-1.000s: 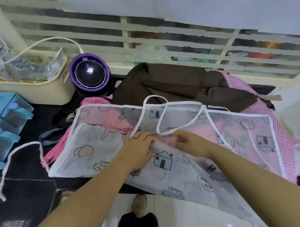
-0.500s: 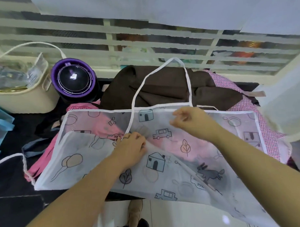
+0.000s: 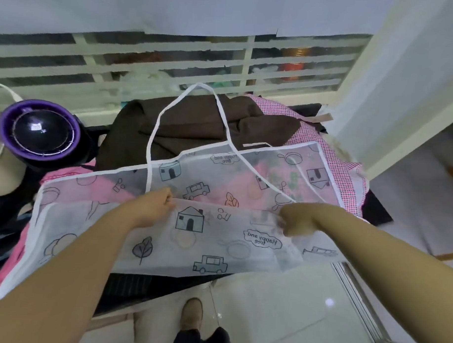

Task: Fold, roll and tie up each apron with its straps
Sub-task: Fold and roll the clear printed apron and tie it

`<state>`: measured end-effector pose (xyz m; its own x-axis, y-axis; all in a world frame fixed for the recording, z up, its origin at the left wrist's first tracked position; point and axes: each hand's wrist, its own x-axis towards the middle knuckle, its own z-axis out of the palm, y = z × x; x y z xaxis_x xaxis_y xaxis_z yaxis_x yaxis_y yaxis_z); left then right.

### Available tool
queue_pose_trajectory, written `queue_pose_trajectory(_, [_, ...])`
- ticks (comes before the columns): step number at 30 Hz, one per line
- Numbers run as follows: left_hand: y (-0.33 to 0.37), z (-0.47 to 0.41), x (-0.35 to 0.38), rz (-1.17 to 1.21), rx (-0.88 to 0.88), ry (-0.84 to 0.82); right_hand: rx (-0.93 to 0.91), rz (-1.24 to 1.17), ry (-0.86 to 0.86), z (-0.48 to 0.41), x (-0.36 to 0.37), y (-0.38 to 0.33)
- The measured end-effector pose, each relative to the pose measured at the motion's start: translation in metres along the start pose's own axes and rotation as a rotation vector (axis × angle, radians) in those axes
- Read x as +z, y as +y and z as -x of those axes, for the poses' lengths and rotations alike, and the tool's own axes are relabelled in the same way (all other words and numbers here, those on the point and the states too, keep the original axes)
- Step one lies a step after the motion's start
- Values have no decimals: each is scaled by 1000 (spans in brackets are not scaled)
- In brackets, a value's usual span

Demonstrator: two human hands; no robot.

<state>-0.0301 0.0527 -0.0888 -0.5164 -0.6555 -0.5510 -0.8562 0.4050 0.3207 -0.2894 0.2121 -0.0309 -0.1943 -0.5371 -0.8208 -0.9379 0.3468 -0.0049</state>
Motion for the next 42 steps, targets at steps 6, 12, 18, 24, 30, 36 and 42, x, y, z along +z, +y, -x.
queue_pose_trajectory(6, [3, 6, -32, -149, -26, -138, 48, 120, -22, 9, -39, -6])
queue_pose_trajectory(12, [93, 14, -49, -7, 250, -252, -17, 179, 9, 15, -60, -27])
queue_pose_trajectory(18, [152, -2, -20, -32, 403, -339, -55, 104, 340, 31, -54, -3])
queue_pose_trajectory(24, [156, -6, -39, 427, 263, -542, -62, -557, 1414, 48, 7, 60])
queue_pose_trajectory(30, [151, -2, -53, 757, 190, -810, 11, -1365, 997, 47, 43, 88])
queue_pose_trajectory(36, [138, 6, -57, 862, 153, -811, -74, -1243, 770, 22, 27, 100])
queue_pose_trajectory(42, [129, 11, -60, 899, 156, -749, -104, -1265, 499, 11, 4, 113])
